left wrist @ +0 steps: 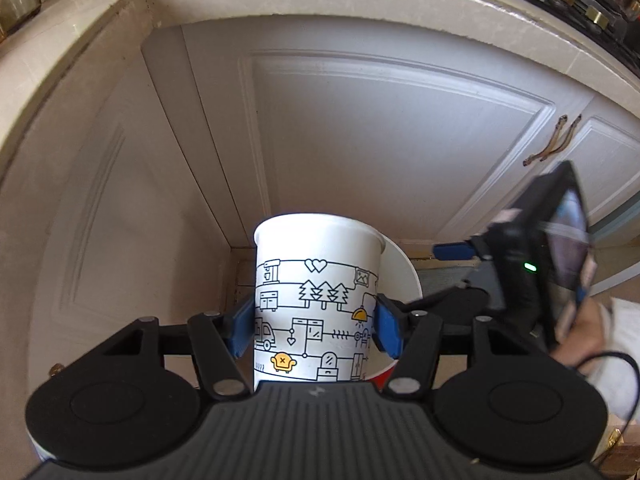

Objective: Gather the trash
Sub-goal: 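Carry the cup and bag over the white bin and open the right tool, then lower the paper cup into the white bin and open the left tool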

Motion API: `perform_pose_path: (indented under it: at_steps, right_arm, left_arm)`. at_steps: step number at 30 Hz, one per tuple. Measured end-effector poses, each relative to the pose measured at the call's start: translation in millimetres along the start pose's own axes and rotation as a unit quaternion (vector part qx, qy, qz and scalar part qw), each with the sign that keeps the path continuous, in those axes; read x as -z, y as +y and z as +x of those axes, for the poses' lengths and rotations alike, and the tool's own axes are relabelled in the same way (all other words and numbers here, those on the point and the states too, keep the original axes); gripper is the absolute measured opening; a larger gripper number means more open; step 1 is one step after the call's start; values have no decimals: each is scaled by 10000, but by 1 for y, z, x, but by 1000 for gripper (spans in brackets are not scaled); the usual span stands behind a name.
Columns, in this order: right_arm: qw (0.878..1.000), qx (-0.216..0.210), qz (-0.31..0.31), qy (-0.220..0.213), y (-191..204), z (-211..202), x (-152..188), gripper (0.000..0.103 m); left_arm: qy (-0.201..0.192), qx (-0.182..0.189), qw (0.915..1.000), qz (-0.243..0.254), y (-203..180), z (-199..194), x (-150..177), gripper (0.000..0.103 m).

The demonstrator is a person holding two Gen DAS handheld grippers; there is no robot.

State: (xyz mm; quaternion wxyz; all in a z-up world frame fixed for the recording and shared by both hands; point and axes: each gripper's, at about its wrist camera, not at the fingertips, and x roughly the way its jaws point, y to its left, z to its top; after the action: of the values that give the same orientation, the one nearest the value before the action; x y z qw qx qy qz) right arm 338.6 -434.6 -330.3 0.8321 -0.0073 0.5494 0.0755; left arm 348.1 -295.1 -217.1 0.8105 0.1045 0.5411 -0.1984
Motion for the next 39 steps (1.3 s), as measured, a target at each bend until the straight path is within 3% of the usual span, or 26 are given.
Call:
perform_pose_path:
  at_steps: [14,17,19,22,27,39]
  right_arm:
    - [9976,534,431,-59,-17,-57,61,96]
    - [9968,584,528,-151,-22,-65,59,97]
    - [9962,624,570,-197,-28,-65,50,97]
    - [9954,684,621,-253,-28,-70,51,98]
    - [9947,699,680,-317,-25,-81,58,100]
    - [9958,645,443,-472,-16,-96,49,101]
  left_arm:
    - [465,-111,9987,-146,-16,124,-8,61]
    - [478,-67,9988,-95,-26,138,-9,65]
    - [446,-117,9989,-51,-30,145,-8,83]
    - [419,-102,9991,7,-37,151,-7,84]
    - [374,-89,9992,75,-41,146,-6,84]
    - [-209,-216,9992,251,-41,67,-5,88]
